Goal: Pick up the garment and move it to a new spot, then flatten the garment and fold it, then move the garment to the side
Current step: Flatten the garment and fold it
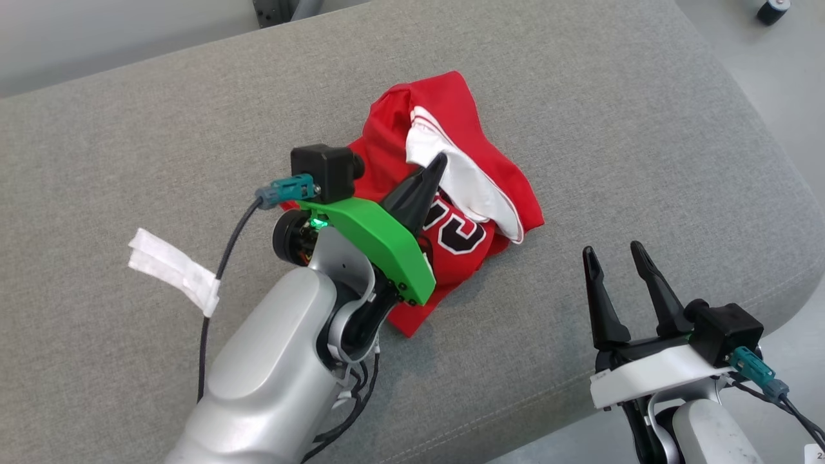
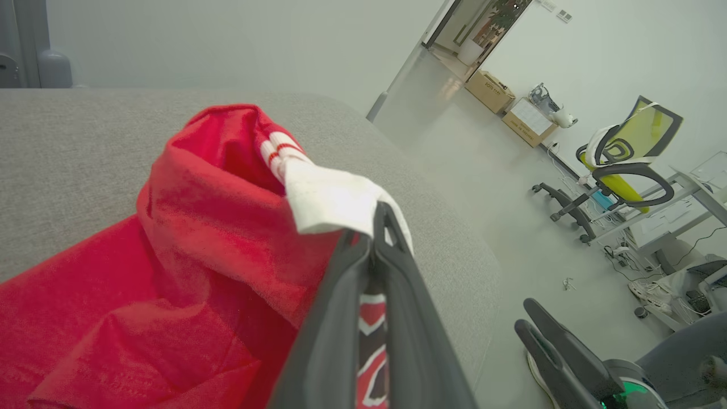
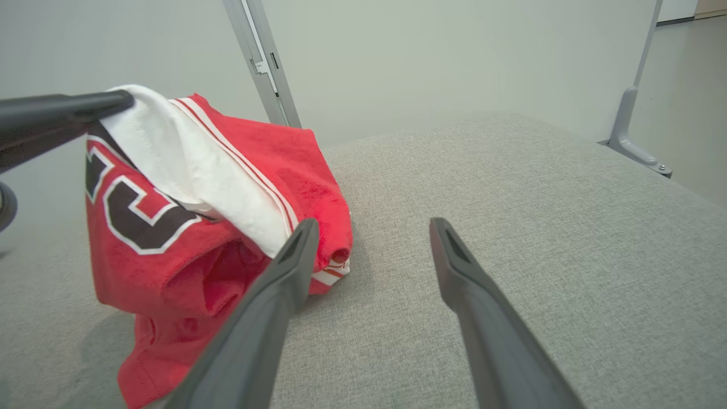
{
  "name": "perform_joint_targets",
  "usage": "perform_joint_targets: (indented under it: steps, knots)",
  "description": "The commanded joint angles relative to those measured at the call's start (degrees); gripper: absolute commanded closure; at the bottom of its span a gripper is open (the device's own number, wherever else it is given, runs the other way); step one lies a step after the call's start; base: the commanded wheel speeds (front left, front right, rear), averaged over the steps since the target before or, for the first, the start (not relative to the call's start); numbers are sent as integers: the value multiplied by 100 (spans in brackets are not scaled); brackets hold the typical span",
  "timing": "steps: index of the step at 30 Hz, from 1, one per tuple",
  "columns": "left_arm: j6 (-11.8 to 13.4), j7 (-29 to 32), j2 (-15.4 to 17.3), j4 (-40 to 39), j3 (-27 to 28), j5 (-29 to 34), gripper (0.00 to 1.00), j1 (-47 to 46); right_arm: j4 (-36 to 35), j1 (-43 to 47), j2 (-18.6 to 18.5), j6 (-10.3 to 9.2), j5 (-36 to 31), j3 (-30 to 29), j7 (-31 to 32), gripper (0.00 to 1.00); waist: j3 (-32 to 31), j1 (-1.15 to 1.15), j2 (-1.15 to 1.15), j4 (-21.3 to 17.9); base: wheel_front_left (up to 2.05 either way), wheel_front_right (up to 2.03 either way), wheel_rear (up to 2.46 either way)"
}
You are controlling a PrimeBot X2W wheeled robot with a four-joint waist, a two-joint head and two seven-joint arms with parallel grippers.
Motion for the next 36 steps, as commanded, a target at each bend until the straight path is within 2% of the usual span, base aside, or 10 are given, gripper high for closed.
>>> perform_joint_targets:
  steps: [1,6,8,9,12,19,23,28,31,36]
  knots:
    - [-71,-182,-33,285,-61,86,100,2,4,-59,-5,-2,41,16,-19,0,22,0,66,-19,0,0,0]
    - [-300,-980,-72,1356,-194,228,100,-178,22,-129,-4,-2,57,78,-19,0,76,0,66,-39,0,0,0]
    - [-364,-1288,-90,1641,-192,144,22,-210,20,-121,-7,-2,65,63,-19,0,88,0,66,-23,0,0,0]
    - [-407,-1404,-97,1739,-231,113,0,-239,15,-111,-6,-2,63,54,-19,0,89,0,66,-1,0,0,0]
    - [-460,-1701,-102,1778,-448,47,0,-363,30,-41,-5,-2,14,7,-19,0,72,0,66,80,0,0,0]
    - [-275,-2020,-18,1161,-658,-36,0,-1,50,109,-7,-2,-71,-140,-19,0,-150,0,66,301,0,0,0]
    - [-36,-1911,395,618,-790,125,0,526,28,226,-4,-1,-119,-220,-19,0,-306,0,66,446,0,0,0]
    - [250,-1622,716,356,-958,28,0,1208,-3,263,-5,-1,-186,-238,-19,0,-359,0,66,570,0,0,0]
    - [330,-1261,761,566,-1185,55,0,1394,-30,182,-6,-2,-228,-223,-19,0,-286,0,66,603,0,0,0]
    - [366,-1011,696,943,-1406,167,0,1194,-47,99,-6,-2,-248,-186,-19,0,-158,0,66,540,0,0,0]
